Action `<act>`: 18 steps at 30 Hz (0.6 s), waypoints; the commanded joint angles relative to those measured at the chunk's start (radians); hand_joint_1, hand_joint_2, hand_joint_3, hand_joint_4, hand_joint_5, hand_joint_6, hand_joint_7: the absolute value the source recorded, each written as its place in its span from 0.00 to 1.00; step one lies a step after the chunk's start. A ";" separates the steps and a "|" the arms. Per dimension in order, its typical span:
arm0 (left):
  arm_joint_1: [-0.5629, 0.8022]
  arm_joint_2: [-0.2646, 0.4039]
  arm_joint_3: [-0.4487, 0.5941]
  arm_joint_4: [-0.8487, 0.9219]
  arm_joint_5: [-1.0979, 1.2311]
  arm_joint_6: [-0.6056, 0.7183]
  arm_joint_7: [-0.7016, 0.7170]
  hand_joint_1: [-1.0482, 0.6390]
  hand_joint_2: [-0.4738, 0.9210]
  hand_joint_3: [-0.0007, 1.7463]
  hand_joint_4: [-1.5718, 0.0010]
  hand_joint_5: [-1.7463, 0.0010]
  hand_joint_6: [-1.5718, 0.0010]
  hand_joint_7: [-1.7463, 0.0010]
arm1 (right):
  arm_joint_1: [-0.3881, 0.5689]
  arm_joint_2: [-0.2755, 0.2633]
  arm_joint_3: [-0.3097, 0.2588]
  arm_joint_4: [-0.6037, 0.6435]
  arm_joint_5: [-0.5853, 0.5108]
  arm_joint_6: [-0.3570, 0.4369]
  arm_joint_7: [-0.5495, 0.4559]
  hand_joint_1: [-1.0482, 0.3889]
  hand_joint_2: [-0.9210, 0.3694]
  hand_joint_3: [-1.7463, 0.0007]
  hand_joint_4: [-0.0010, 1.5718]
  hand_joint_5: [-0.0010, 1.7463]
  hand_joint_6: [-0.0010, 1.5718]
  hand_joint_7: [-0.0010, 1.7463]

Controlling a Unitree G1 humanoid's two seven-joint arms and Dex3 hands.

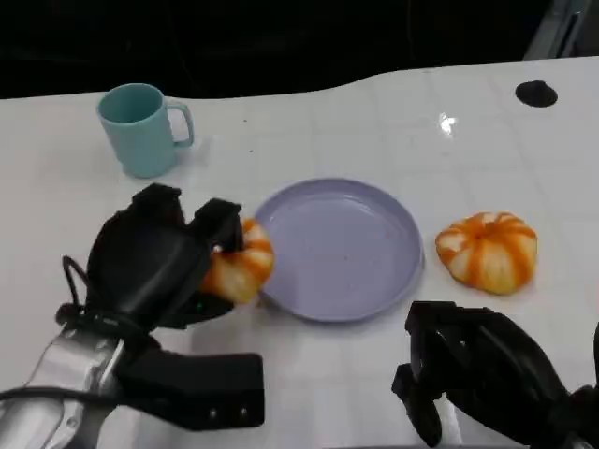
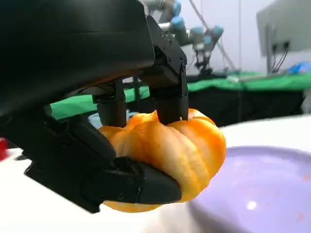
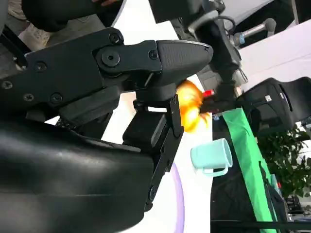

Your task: Grasp the bread from the table and place it into the plate.

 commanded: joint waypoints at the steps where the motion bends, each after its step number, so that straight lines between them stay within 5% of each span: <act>1: -0.074 -0.014 0.014 0.078 -0.058 -0.071 0.042 0.51 0.62 0.67 0.45 0.00 0.58 0.06 | 0.012 -0.008 -0.005 -0.017 0.004 0.002 -0.002 0.08 0.00 0.80 0.81 0.93 0.70 0.87; 9: -0.235 -0.086 -0.012 0.274 -0.154 -0.171 -0.003 0.52 0.60 0.75 0.42 0.00 0.53 0.00 | 0.025 -0.008 -0.006 -0.026 0.007 -0.004 0.001 0.09 0.00 0.80 0.81 0.93 0.70 0.88; 18: -0.397 -0.177 -0.058 0.559 -0.194 -0.229 -0.019 0.51 0.62 0.70 0.41 0.00 0.52 0.01 | 0.033 -0.012 -0.009 -0.032 0.018 -0.013 0.027 0.10 0.00 0.80 0.81 0.91 0.69 0.86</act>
